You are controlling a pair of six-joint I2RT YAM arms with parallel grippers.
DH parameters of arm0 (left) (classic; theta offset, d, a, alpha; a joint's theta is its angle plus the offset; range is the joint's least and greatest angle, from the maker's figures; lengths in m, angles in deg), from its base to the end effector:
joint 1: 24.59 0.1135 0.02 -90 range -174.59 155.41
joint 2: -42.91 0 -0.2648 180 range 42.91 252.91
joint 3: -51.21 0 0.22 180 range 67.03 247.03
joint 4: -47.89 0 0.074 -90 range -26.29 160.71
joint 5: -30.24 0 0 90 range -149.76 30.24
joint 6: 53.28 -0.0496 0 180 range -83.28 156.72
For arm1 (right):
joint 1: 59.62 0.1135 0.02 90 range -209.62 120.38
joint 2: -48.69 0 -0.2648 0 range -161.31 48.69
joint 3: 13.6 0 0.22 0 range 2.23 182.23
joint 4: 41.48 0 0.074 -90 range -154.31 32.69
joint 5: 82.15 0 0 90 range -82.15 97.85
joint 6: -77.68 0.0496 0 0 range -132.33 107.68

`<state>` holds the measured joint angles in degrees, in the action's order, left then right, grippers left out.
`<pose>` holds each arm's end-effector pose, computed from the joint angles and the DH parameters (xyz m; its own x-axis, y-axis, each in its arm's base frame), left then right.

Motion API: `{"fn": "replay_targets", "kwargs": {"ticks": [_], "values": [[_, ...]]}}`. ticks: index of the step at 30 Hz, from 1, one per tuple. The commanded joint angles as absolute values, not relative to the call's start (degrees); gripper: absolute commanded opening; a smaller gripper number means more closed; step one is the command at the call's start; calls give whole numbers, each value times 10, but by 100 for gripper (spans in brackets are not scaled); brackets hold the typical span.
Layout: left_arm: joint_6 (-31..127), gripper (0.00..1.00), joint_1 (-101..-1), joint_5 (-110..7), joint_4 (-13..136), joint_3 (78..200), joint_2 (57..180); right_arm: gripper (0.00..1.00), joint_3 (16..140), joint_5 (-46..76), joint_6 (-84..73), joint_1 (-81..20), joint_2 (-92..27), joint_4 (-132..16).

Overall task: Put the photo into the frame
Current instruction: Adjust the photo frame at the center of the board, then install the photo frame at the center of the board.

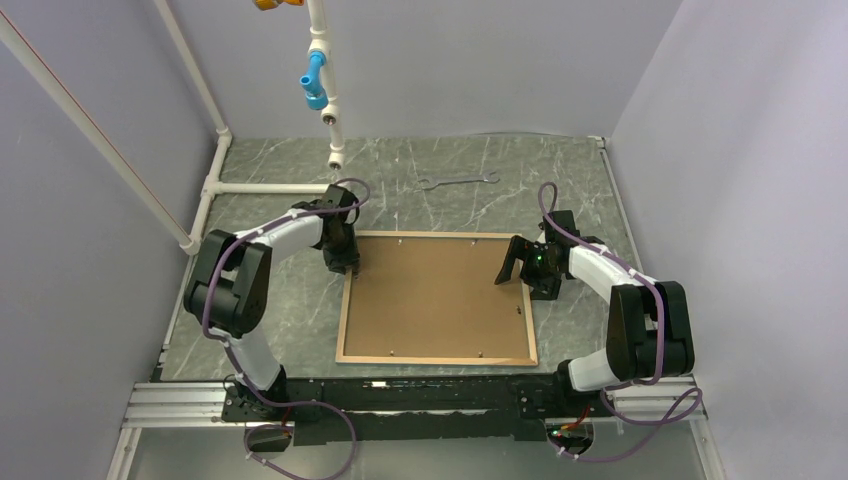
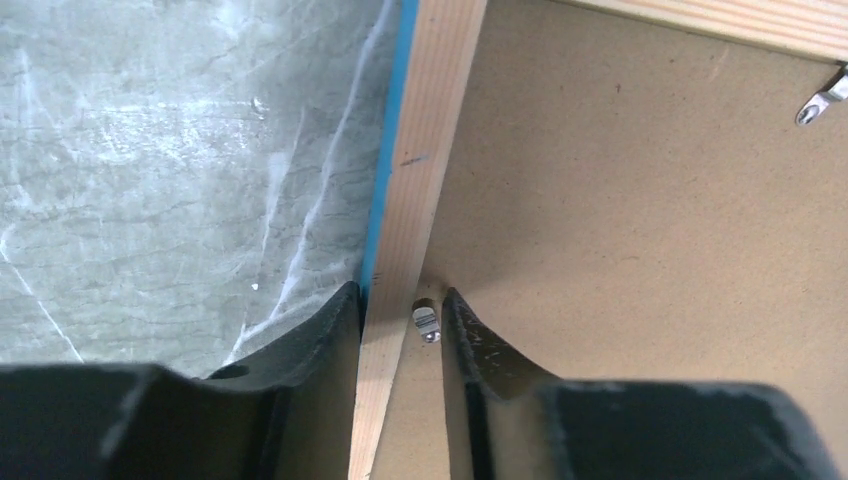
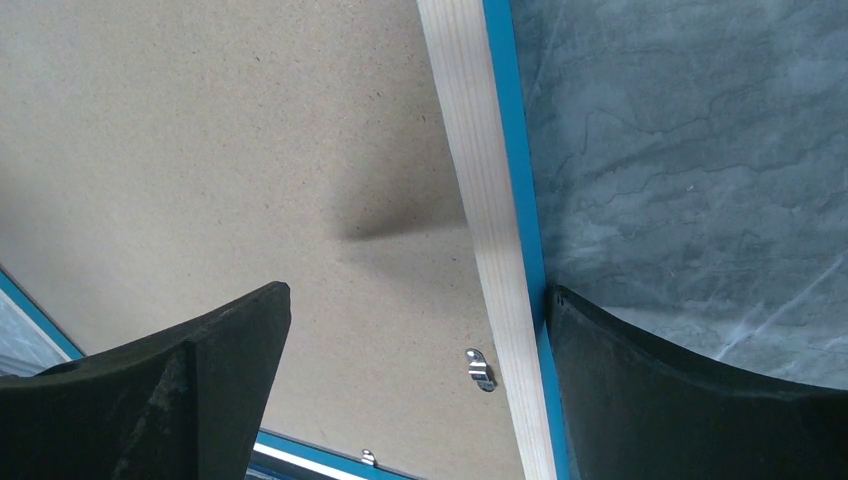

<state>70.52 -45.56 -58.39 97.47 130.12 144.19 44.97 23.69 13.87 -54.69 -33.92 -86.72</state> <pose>0.2923 -0.1133 0.1720 -0.9406 -0.2351 -0.2448 -0.1908 0.9628 -0.1913 0.2279 0.0332 0.1726 -0.9151 0.3472 -0.2048 0.2508 0.8881 0.3852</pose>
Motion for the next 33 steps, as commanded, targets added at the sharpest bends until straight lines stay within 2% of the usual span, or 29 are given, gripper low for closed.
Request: {"fn": "replay_targets", "kwargs": {"ticks": [1, 4, 16, 22, 23, 25, 27, 29, 31, 33], "values": [[708, 25, -463, -604, 957, 1286, 1478, 99, 450, 270, 132, -540, -346, -838], [706, 1, -464, -603, 953, 1276, 1472, 99, 451, 272, 131, -540, -347, -838], [700, 0, -464, -528, 906, 1241, 1397, 99, 453, 271, 121, -540, -339, -849], [700, 0, -463, -529, 917, 1247, 1359, 100, 450, 276, 121, -540, -337, -848], [701, 2, -464, -530, 922, 1249, 1356, 100, 450, 276, 120, -540, -337, -849], [701, 13, -463, -531, 925, 1252, 1352, 99, 450, 277, 119, -540, -337, -849], [705, 34, -463, -530, 926, 1252, 1348, 99, 450, 279, 118, -540, -337, -849], [709, 48, -463, -532, 922, 1251, 1345, 99, 449, 281, 116, -540, -335, -849], [711, 53, -463, -534, 917, 1251, 1348, 99, 449, 283, 115, -539, -335, -850], [709, 53, -464, -536, 917, 1253, 1359, 99, 449, 284, 113, -539, -336, -850]]}}
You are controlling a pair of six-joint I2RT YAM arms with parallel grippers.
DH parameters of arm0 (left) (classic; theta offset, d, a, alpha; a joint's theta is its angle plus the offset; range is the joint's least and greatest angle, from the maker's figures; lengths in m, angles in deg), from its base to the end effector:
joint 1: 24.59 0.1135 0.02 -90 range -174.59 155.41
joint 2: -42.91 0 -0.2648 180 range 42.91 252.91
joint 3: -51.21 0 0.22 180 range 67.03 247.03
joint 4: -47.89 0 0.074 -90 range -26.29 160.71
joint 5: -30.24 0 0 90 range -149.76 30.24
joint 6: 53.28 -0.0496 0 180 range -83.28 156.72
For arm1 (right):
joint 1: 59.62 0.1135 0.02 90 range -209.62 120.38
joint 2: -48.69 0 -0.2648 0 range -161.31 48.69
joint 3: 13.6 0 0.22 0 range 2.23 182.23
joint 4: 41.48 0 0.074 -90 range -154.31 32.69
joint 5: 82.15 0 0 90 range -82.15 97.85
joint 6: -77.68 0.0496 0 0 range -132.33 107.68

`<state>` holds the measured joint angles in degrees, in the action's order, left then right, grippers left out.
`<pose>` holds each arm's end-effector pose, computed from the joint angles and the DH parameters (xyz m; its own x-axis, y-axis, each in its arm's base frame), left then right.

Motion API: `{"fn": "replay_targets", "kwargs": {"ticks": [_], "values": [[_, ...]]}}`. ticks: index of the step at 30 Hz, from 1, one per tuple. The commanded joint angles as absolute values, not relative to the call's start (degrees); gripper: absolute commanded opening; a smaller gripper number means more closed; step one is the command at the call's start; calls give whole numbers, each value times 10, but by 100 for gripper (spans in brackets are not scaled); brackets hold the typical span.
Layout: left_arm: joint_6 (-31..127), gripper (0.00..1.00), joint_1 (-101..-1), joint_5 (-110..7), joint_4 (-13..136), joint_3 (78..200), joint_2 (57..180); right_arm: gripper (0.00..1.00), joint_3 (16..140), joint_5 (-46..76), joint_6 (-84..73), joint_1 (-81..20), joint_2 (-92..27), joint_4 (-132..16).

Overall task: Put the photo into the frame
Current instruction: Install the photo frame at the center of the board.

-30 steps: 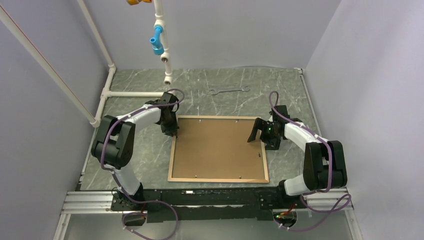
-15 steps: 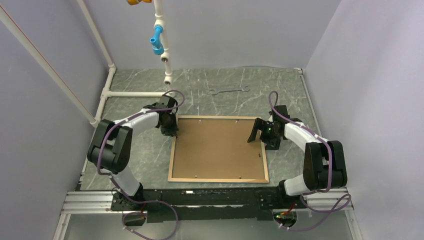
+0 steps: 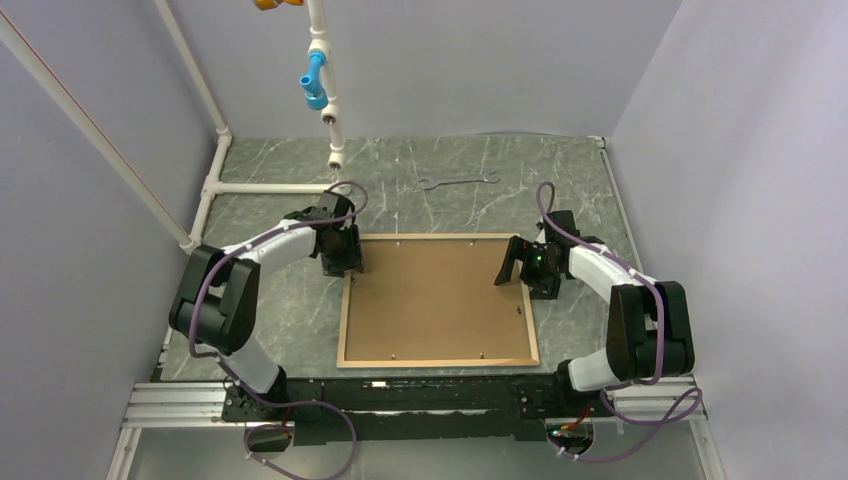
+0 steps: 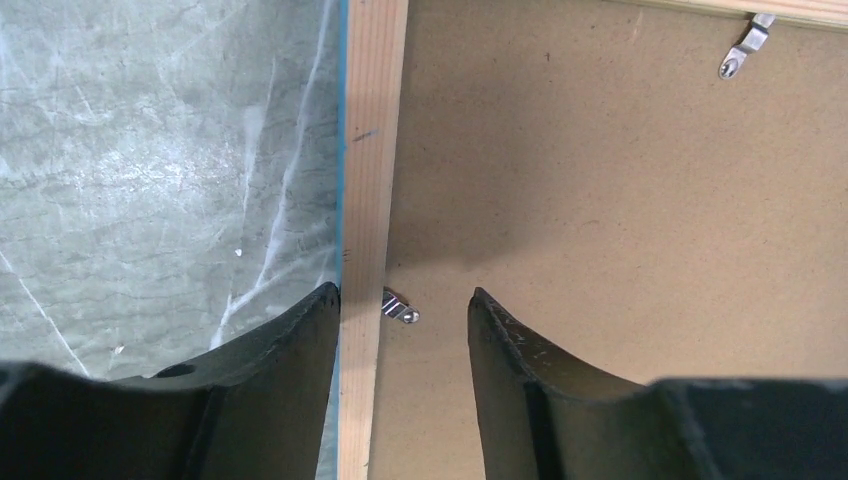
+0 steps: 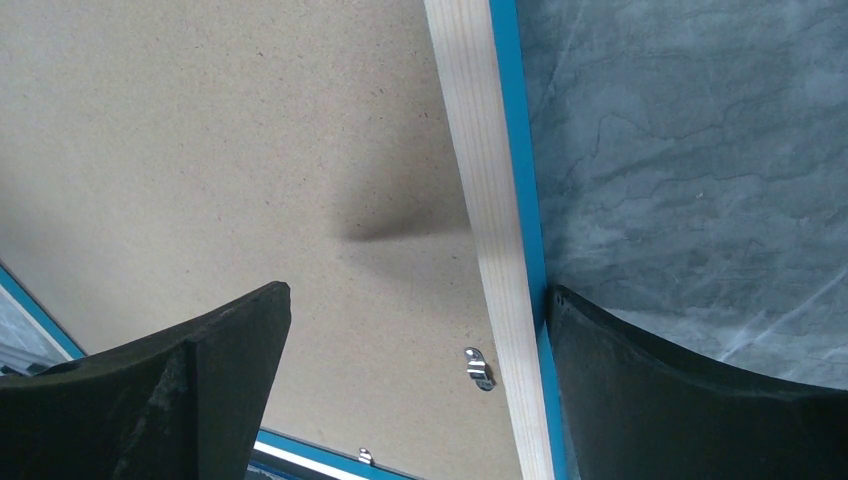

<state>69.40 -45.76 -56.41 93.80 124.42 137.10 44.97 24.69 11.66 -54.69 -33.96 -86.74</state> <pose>0.2724 -0.1086 0.1852 -0.9281 -0.2186 -0.3013 -0.1417 0.9559 -0.2572 0.2278 0.0341 0.1727 -0.9266 0.3105 -0.2122 0.2107 0.8959 0.3911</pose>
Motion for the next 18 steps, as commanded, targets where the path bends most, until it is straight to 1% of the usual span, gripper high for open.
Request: {"fn": "replay_targets", "kwargs": {"ticks": [1, 5, 12, 14, 18], "values": [[709, 54, -464, -539, 918, 1255, 1366, 99, 450, 284, 113, -540, -337, -850], [708, 51, -466, -561, 928, 1257, 1393, 99, 452, 284, 110, -539, -339, -852], [708, 36, -494, -620, 968, 1266, 1424, 99, 456, 284, 108, -539, -343, -853], [708, 28, -499, -626, 968, 1263, 1426, 99, 459, 284, 107, -540, -344, -855], [708, 2, -500, -621, 962, 1253, 1422, 99, 460, 284, 106, -539, -343, -857]]}}
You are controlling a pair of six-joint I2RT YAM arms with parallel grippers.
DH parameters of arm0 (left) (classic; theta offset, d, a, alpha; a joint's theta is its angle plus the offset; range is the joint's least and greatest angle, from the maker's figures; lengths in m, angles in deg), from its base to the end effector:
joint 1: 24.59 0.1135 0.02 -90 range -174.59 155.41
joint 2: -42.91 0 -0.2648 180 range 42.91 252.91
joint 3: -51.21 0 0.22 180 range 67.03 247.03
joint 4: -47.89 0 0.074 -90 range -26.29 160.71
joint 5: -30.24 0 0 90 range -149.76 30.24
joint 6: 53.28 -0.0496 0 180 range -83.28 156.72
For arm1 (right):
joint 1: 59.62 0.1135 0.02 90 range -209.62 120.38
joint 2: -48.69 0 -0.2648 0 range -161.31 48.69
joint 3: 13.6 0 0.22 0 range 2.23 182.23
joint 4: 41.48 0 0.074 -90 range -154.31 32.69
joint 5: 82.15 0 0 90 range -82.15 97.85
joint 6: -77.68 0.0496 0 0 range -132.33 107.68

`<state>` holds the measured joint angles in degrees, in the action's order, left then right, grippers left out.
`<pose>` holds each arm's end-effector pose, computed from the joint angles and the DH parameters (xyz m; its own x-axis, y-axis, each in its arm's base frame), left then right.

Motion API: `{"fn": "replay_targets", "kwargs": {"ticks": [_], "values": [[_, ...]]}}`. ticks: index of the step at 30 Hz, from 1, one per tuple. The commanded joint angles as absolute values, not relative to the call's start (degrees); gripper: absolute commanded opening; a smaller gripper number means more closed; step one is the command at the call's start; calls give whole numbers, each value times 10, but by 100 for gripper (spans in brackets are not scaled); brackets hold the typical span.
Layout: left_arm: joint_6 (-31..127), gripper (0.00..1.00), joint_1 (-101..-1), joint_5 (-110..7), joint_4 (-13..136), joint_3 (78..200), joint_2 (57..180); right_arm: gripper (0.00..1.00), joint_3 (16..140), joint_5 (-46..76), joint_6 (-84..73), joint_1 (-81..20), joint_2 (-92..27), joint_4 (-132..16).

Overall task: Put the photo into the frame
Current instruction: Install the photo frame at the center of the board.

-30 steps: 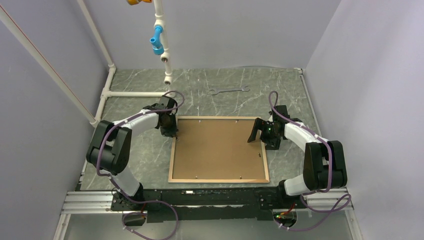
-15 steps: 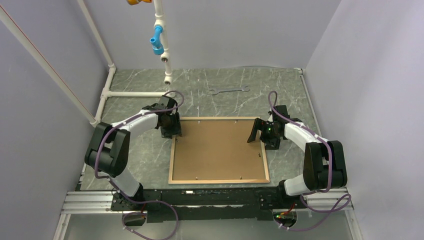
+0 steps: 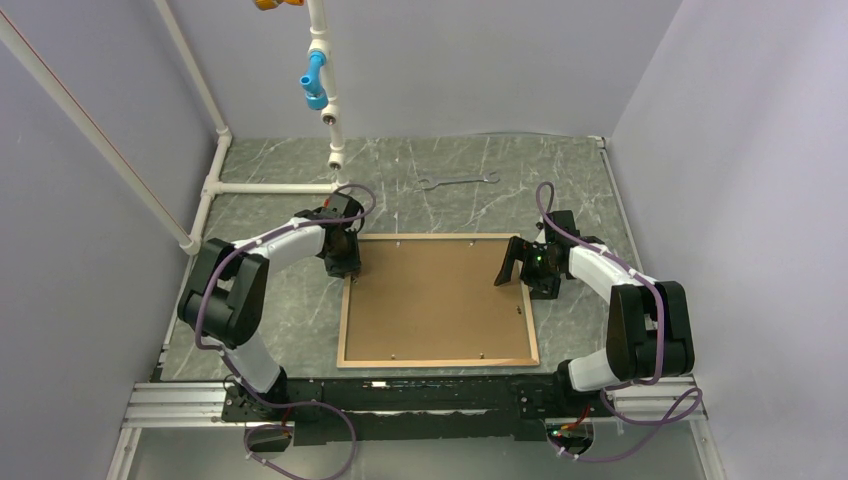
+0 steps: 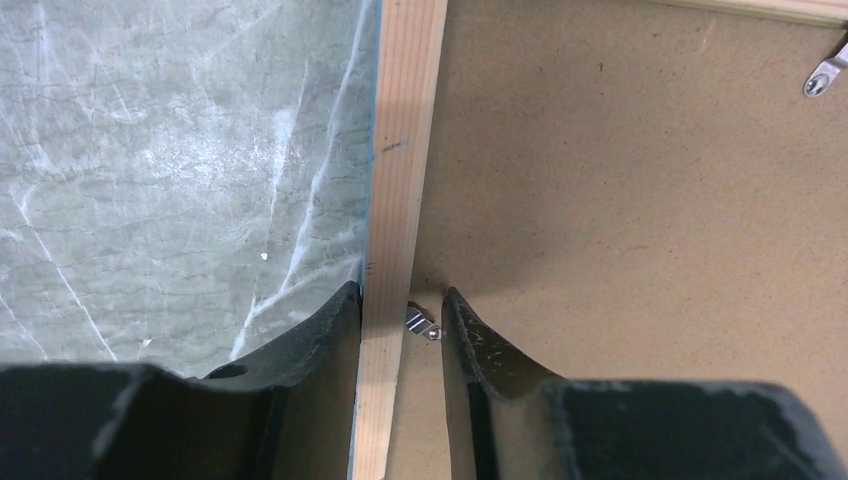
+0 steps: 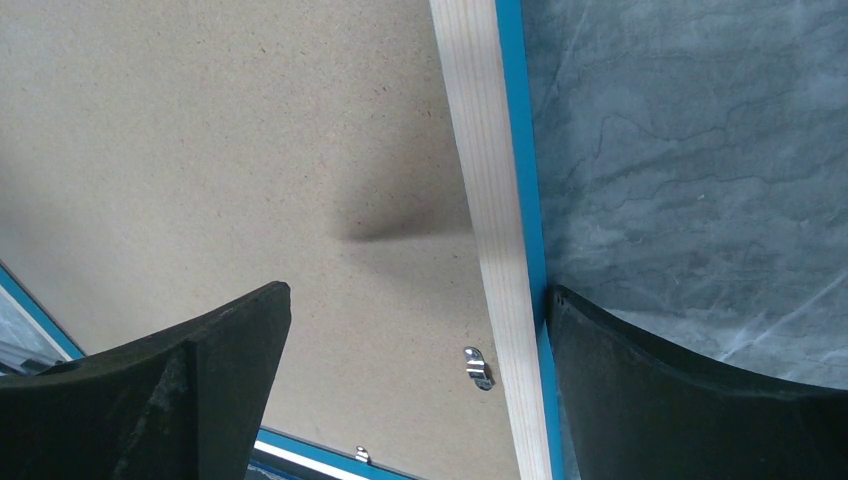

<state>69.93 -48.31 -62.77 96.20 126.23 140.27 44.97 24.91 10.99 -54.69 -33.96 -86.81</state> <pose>0.2742 -0.1176 0.1759 -0.9340 -0.1870 -0.3044 -0.1503 0.9787 -0.1400 0.2276 0.0342 0.1727 -0.9297 0.2995 -0.2143 0.1992 0.8984 0.3914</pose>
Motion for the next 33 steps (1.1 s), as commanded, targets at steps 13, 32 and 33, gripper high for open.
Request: {"fn": "replay_targets", "kwargs": {"ticks": [13, 32, 33], "values": [[700, 0, -500, -634, 978, 1246, 1375, 100, 454, 284, 107, -539, -336, -858], [704, 53, -486, -585, 953, 1226, 1290, 100, 436, 276, 108, -540, -312, -867], [705, 60, -484, -588, 956, 1224, 1284, 99, 436, 277, 108, -539, -310, -867]]}}
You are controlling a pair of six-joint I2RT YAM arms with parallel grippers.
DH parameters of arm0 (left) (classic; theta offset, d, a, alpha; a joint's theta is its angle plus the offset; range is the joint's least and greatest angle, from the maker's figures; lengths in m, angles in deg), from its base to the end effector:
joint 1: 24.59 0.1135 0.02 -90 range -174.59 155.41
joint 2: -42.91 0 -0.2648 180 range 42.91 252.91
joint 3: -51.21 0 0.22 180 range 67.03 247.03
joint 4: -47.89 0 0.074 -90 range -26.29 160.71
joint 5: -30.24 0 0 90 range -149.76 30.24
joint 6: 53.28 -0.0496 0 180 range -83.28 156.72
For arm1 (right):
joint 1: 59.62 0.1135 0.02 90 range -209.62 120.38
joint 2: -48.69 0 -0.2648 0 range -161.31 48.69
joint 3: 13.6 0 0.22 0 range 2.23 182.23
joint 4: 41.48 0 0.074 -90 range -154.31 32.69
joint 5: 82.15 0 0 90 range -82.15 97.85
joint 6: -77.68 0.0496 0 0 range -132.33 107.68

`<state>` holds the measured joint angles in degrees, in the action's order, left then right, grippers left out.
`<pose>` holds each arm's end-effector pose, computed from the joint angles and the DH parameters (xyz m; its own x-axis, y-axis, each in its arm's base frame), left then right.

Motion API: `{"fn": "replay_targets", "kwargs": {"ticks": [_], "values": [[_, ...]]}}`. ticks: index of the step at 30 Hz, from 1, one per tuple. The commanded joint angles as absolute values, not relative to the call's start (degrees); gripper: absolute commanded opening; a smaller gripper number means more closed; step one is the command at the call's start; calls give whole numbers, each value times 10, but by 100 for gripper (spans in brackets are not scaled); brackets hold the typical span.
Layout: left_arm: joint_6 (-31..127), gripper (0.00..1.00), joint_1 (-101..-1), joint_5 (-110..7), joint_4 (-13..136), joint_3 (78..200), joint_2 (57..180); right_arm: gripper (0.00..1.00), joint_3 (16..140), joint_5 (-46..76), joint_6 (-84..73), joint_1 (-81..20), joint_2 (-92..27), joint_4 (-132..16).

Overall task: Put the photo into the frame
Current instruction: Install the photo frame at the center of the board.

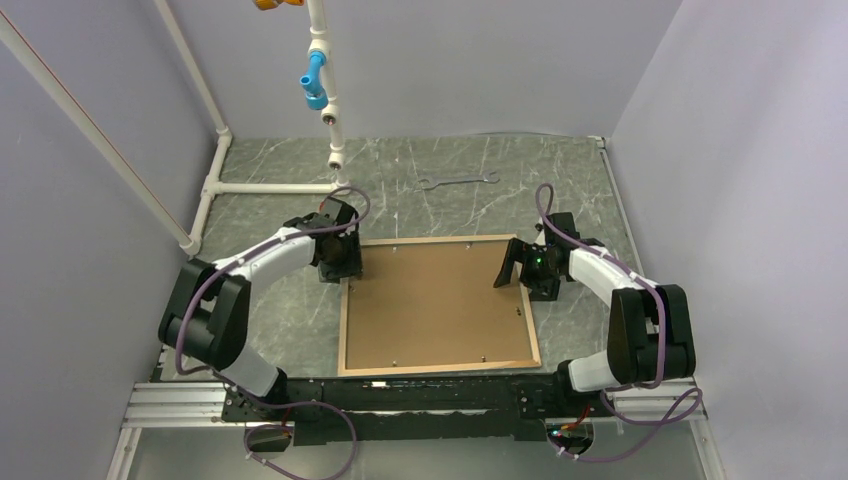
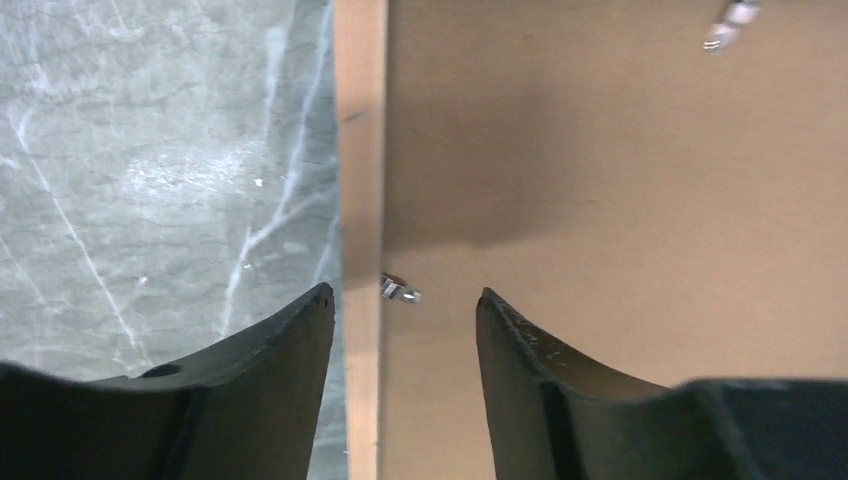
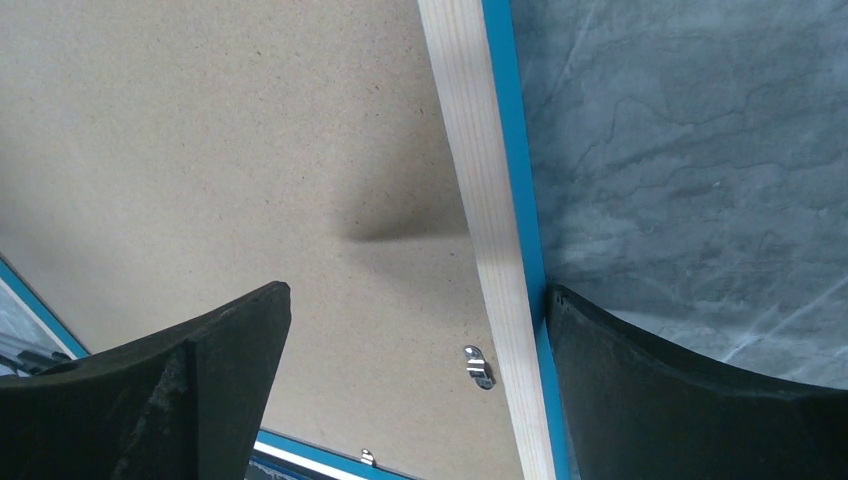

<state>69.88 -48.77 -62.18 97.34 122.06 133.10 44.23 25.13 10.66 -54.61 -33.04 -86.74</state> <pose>0.2501 -0.1100 0.1903 -0.9282 -0.1823 -0.3244 -0.1343 0.9771 -0.1649 0.2241 0.0344 0.1730 -0.9308 0.2926 -0.2191 0.1898 0.8991 0.3945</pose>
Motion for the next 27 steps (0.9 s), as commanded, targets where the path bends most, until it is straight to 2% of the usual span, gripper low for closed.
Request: {"fn": "replay_targets", "kwargs": {"ticks": [1, 4, 12, 18, 23, 27], "values": [[705, 64, -483, -591, 958, 1223, 1277, 100, 434, 277, 109, -539, -308, -868], [703, 70, -480, -592, 966, 1217, 1259, 100, 429, 278, 111, -538, -299, -871], [738, 71, -479, -571, 948, 1113, 1210, 100, 398, 287, 141, -509, -266, -874], [759, 70, -469, -529, 892, 1043, 1230, 100, 386, 276, 177, -461, -259, -857], [759, 69, -460, -485, 851, 1046, 1237, 99, 409, 277, 199, -429, -296, -828], [741, 69, -440, -491, 885, 1096, 1249, 100, 458, 278, 214, -402, -343, -816]]}}
